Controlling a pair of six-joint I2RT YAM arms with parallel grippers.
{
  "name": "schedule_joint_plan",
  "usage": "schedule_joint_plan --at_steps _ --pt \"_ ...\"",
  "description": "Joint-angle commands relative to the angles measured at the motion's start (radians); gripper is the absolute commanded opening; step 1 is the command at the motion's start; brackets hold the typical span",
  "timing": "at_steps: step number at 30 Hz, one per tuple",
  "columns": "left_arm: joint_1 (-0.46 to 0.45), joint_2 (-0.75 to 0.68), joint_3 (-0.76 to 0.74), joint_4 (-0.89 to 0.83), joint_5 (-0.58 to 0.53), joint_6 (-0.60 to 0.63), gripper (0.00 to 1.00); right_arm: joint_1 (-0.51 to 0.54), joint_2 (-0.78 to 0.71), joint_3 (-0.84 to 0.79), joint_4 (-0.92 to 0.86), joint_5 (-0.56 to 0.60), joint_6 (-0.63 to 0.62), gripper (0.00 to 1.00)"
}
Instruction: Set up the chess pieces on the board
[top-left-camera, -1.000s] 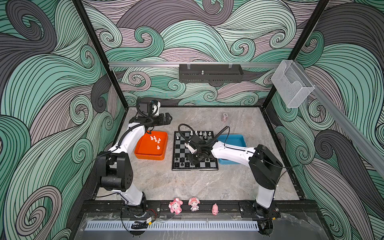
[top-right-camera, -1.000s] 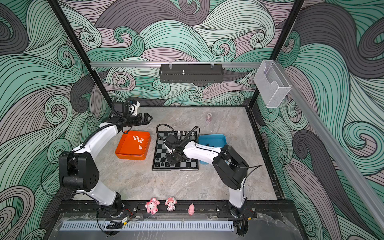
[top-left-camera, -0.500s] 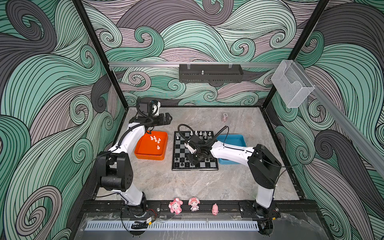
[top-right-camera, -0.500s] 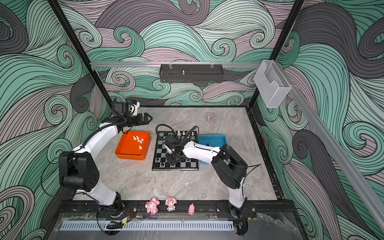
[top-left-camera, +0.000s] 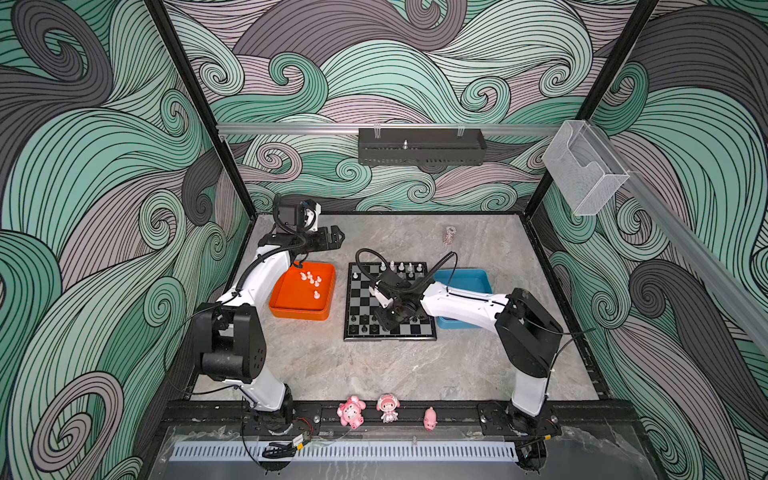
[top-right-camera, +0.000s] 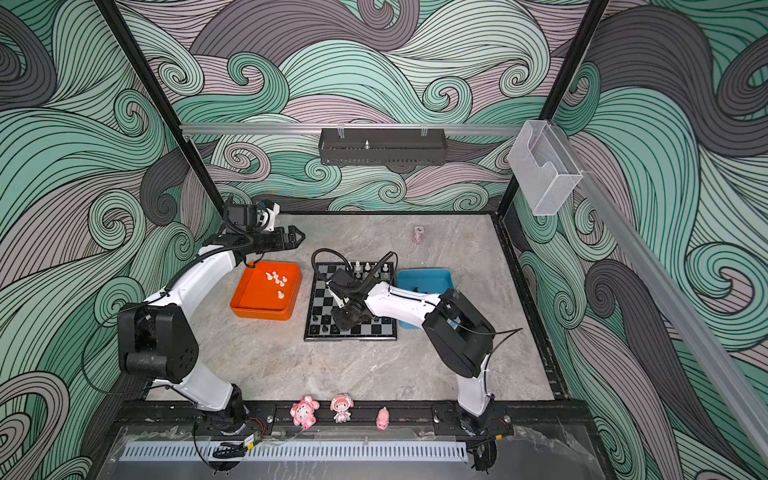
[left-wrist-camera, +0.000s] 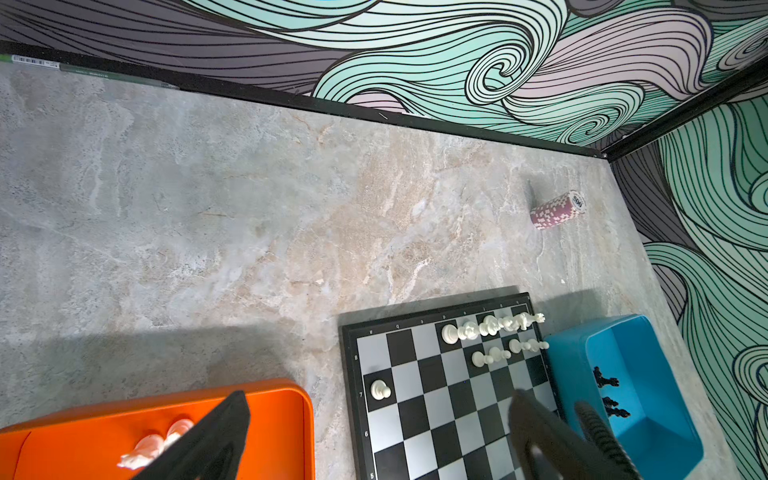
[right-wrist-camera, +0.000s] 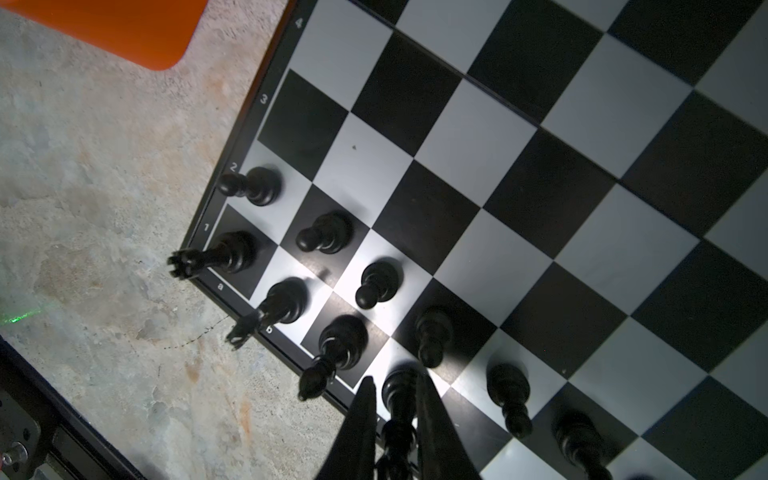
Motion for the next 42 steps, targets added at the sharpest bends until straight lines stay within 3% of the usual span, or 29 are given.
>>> schedule_joint_plan --at_steps 1,12,20,24,35,42 --pt "0.008 0.012 -0.003 0.01 0.015 -0.006 0.99 0.007 0.001 0.015 -0.014 0.017 -0.002 0.21" --pt "0.009 0.014 -0.004 0.014 0.02 -0.007 0.99 0.007 0.0 0.014 -0.019 0.014 0.0 0.19" --pt "0.008 0.014 -0.003 0.013 0.022 -0.006 0.99 0.007 -0.007 0.011 -0.027 0.023 0.004 0.29" --pt "0.008 0.013 -0.003 0.013 0.021 -0.006 0.99 0.006 -0.014 0.012 -0.035 0.027 0.006 0.3" --pt "0.008 0.014 -0.003 0.013 0.024 -0.008 0.99 0.007 -0.017 0.002 -0.046 0.033 0.01 0.3" --pt "0.008 0.013 -0.004 0.014 0.023 -0.006 0.99 0.007 -0.011 0.01 -0.047 0.025 0.009 0.24"
